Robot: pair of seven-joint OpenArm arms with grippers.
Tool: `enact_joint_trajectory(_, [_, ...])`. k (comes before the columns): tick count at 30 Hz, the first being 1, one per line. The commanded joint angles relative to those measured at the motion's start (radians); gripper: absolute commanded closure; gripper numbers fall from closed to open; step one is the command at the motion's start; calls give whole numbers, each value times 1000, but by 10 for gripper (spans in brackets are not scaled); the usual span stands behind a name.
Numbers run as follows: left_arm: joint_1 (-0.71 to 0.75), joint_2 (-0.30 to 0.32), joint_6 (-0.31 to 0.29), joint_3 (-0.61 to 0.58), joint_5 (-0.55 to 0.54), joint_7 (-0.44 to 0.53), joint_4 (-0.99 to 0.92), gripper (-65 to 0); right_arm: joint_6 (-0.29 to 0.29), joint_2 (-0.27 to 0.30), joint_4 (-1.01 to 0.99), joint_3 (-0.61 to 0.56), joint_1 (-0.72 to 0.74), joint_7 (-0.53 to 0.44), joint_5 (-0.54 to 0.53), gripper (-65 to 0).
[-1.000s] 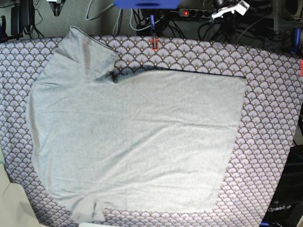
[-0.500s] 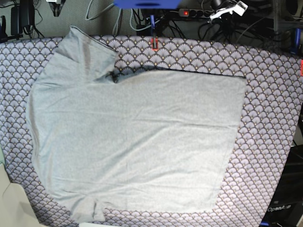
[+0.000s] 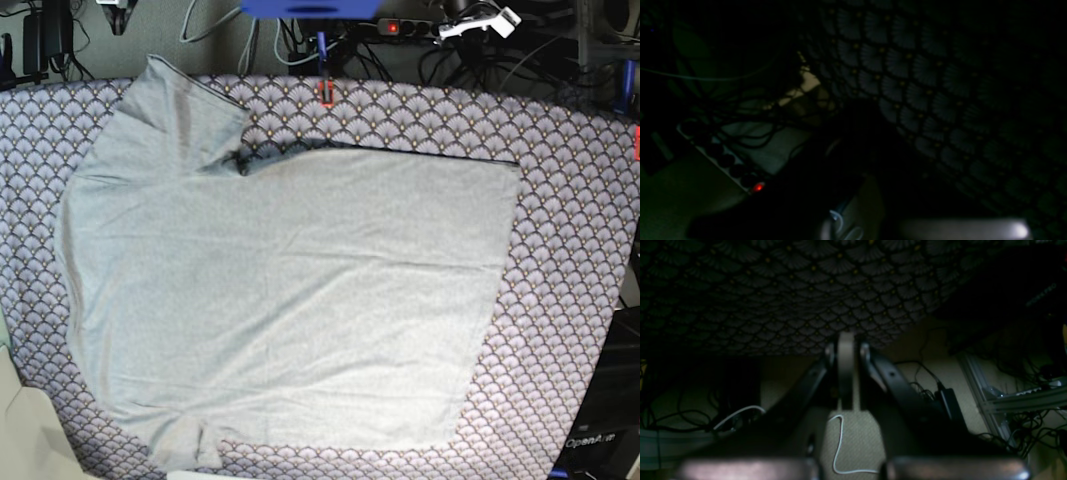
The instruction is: Fold the T-shirt properly
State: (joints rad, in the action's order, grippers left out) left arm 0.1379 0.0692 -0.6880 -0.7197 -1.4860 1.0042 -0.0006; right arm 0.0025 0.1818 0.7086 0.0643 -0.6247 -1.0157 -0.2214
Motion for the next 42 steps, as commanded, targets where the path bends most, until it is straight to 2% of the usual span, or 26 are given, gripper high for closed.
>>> enact_joint_trajectory(1, [1,1,-10,-2,3,11,1,0,1,8,4,1,-19,-27,-5,-25])
enact_joint_trajectory(6, [-24,1,-10,-4,3,6,1,0,1,6,4,1,-19,-27,-5,-25])
enact_joint_trajectory(11, [-14,10,-10,-5,246,6,1,0,1,5,4,6,-19,-27,-5,-25])
enact_joint_trajectory(12, [-14,10,43,-5,299,5,1,0,1,5,4,6,-19,-27,-5,-25])
enact_joint_trajectory(14, [-14,10,193,-5,419,-6,1,0,1,3,4,6,-19,-27,-5,-25])
enact_joint_trajectory(17, [-24,10,414,-5,598,-115,1,0,1,3,4,7,-19,-27,-5,-25])
enact_joint_trajectory(19, [-22,13,529,-5,706,-186,1,0,1,3,4,7,-19,-27,-5,-25])
enact_joint_trajectory(22, [-14,62,686,-4,822,-295,1,0,1,3,4,7,-19,-27,-5,-25])
enact_joint_trajectory(25, [2,77,776,-4,895,-411,1,0,1,3,4,9,-19,-27,-6,-25])
enact_joint_trajectory(27, [4,93,801,-2,919,-474,1,0,1,3,4,9,-19,-27,-6,-25])
enact_joint_trajectory(34, [-28,83,801,4,918,-600,1,0,1,3,4,9,-17,-25,-6,-25])
enact_joint_trajectory(38, [-48,80,799,5,916,-695,1,0,1,3,4,9,-2,42,-6,-25])
enact_joint_trajectory(42, [-68,70,798,7,916,-736,1,0,1,2,-24,9,19,110,-9,-24])
